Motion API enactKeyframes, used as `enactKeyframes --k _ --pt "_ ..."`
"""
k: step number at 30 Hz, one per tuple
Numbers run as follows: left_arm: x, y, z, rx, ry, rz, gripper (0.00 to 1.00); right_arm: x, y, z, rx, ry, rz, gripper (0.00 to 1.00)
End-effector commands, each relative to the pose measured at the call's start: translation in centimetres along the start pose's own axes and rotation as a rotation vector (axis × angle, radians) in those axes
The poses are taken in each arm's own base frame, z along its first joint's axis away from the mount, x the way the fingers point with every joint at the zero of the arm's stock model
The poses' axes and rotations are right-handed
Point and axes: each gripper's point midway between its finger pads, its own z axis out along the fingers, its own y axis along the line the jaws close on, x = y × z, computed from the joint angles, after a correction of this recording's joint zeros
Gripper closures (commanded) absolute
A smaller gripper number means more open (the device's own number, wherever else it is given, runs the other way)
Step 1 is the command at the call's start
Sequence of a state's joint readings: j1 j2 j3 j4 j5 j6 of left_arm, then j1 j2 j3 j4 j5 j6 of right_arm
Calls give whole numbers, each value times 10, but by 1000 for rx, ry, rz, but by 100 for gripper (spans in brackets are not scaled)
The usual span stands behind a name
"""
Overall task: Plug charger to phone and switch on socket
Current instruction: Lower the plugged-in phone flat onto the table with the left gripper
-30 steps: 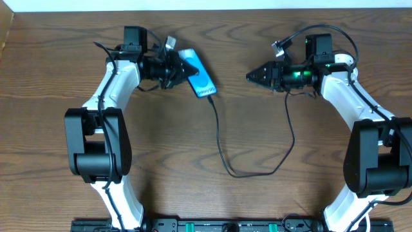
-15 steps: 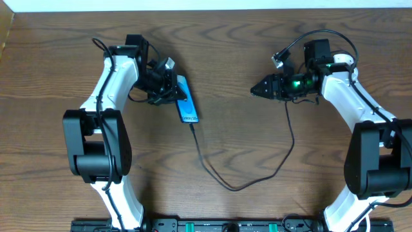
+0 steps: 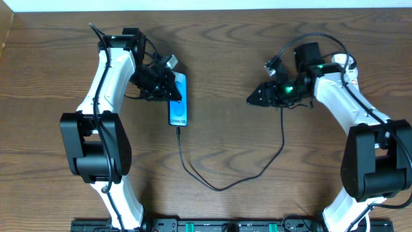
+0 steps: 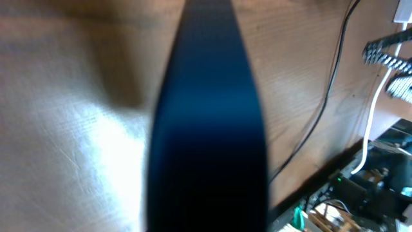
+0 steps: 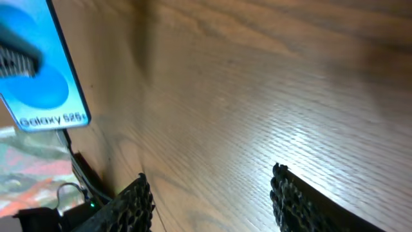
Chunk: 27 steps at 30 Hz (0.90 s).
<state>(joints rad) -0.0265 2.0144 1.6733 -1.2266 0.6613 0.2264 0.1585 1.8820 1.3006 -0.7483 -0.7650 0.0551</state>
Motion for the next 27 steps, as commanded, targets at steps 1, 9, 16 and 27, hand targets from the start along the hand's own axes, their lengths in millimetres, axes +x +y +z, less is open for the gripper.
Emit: enactKeyframes --k 1,9,16,27 --pt "-4 7 3 -1 -8 33 93 2 15 5 36 9 -63 41" --pt "1 19 23 18 51 -19 93 10 21 18 88 39 -42 41" --pt "1 24 36 49 76 -49 93 11 23 20 86 44 -34 41" --pt "-3 37 55 54 93 -99 93 11 23 20 87 44 -27 41"
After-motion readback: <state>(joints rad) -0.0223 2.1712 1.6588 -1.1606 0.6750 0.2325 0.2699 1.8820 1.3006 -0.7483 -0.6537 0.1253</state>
